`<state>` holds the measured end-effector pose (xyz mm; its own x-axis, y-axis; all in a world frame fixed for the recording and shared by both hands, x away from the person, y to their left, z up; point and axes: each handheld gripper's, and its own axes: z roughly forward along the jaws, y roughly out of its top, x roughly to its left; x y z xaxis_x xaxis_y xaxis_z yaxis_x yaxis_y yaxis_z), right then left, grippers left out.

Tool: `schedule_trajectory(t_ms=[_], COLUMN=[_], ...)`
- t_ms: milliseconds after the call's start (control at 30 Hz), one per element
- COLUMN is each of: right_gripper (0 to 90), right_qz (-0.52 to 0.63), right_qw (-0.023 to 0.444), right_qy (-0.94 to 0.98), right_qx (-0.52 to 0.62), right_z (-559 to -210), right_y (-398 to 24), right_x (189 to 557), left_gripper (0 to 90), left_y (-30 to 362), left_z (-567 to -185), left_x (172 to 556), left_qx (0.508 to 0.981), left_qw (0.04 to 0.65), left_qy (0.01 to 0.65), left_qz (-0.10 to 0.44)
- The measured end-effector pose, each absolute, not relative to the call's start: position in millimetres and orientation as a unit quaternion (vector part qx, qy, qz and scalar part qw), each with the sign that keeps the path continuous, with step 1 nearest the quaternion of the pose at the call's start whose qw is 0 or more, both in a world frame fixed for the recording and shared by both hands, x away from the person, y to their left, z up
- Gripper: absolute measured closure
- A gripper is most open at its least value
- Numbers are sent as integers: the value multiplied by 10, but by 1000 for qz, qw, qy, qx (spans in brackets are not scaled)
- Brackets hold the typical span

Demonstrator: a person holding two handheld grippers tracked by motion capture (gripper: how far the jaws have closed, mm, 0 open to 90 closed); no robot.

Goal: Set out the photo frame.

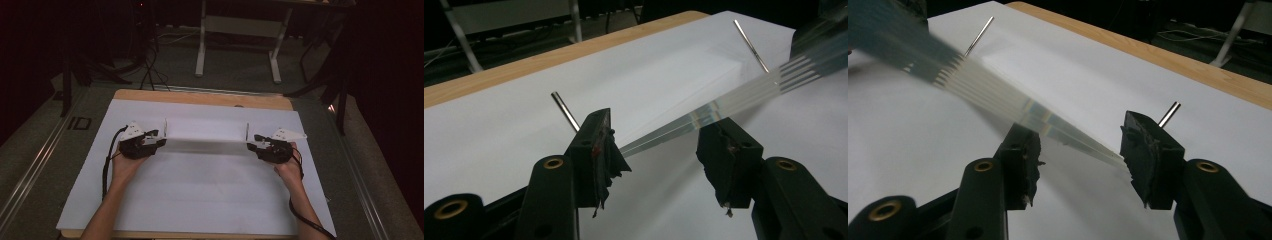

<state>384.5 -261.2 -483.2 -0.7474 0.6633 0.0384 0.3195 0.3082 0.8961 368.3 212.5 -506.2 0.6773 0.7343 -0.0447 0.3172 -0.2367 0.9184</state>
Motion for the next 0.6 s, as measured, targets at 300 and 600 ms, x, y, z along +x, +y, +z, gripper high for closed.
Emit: schedule_trajectory(t_ms=[300, 600], right_gripper=[516, 544], right_qz=[502, 501], right_qw=[175, 197], right_qy=[785, 777], right_qx=[318, 327], right_z=[-4809, -4792], right_y=[-2609, -2587], right_x=[3882, 3901], left_gripper=[476, 479], left_y=[2087, 2071], left_z=[-5022, -5013], left_x=[3708, 3747], left_qx=[748, 735], left_qw=[528, 537], left_qy=[346, 356], left_qz=[202, 209])
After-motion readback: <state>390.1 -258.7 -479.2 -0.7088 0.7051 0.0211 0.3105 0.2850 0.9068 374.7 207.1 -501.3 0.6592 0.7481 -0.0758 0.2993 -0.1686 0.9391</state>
